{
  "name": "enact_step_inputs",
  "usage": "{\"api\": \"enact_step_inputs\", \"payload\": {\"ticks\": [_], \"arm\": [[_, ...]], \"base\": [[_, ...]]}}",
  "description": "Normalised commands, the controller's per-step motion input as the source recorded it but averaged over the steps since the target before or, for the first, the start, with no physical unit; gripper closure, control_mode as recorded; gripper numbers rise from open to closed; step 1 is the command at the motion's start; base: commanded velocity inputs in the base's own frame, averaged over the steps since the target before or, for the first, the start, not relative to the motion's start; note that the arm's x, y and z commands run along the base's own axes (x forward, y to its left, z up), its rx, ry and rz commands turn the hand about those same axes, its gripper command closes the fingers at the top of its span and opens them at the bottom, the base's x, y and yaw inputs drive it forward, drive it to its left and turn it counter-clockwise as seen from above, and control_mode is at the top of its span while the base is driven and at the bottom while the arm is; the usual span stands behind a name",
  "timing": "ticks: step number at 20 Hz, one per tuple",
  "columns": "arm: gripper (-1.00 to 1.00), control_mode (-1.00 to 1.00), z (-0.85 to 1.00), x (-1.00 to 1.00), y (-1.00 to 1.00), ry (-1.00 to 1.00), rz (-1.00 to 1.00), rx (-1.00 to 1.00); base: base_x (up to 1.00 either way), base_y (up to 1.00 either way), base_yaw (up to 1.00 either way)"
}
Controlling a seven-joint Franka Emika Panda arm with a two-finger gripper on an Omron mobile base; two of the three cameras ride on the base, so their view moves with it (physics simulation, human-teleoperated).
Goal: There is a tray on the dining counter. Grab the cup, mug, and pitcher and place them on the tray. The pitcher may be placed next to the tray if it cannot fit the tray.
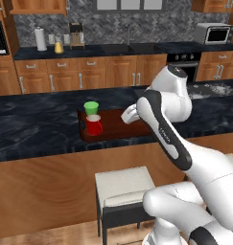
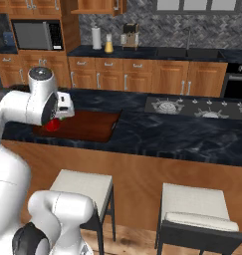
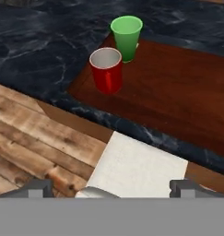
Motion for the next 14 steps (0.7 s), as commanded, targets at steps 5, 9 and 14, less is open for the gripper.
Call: {"api": "enact_step_inputs", "payload": {"ticks": [5, 9, 14], "arm": [[-1.0, -1.0, 0.46, -0.79, -0.45, 0.08, -0.23, -0.05], [-1.0, -1.0, 0.55, -0.67, -0.37, 0.13, -0.25, 0.0], [-1.0, -1.0, 0.36, -0.55, -0.32, 0.08, -0.16, -0.07]], "base": [[0.0, 0.0, 0.0], [0.0, 0.0, 0.0], [0.0, 0.0, 0.0]]}}
